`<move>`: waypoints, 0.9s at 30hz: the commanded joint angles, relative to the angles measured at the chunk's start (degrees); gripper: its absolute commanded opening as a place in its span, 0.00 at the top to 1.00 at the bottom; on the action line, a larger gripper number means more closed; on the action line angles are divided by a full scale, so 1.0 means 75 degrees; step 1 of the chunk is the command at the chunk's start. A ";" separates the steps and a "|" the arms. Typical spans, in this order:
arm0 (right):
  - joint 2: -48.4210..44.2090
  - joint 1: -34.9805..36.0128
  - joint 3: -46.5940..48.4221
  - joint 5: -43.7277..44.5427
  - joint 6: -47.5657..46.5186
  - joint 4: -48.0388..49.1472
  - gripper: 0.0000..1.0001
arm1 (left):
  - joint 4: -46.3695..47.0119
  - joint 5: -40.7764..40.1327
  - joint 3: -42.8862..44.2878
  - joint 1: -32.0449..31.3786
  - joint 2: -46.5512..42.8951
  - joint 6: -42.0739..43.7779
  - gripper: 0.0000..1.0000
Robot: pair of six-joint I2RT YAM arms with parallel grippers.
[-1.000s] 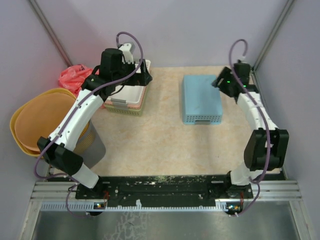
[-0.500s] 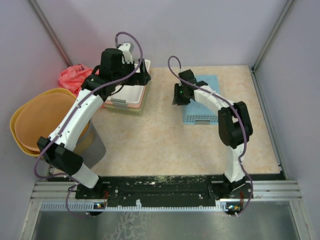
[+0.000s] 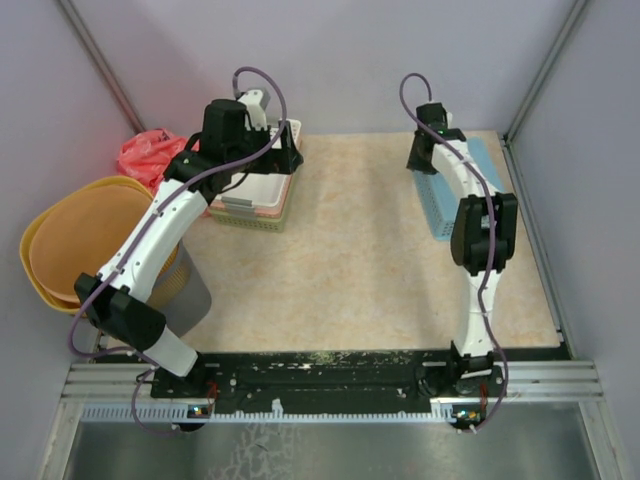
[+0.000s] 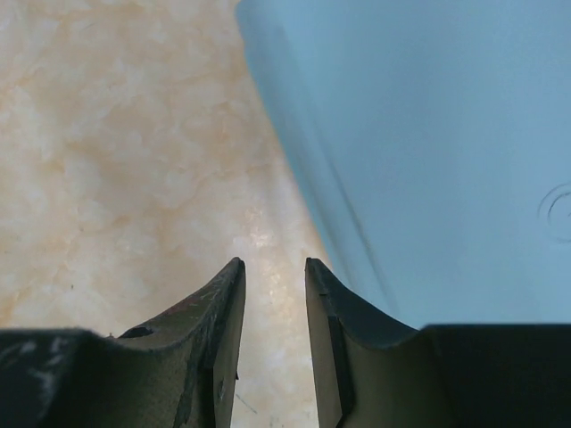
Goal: Turn the large container upside down
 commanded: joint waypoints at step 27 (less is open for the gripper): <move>-0.3255 -0.0968 -0.5394 0.0681 0.1021 0.2247 0.59 | 0.0329 0.0518 -0.0232 0.0032 -0.0055 -0.0039 0.01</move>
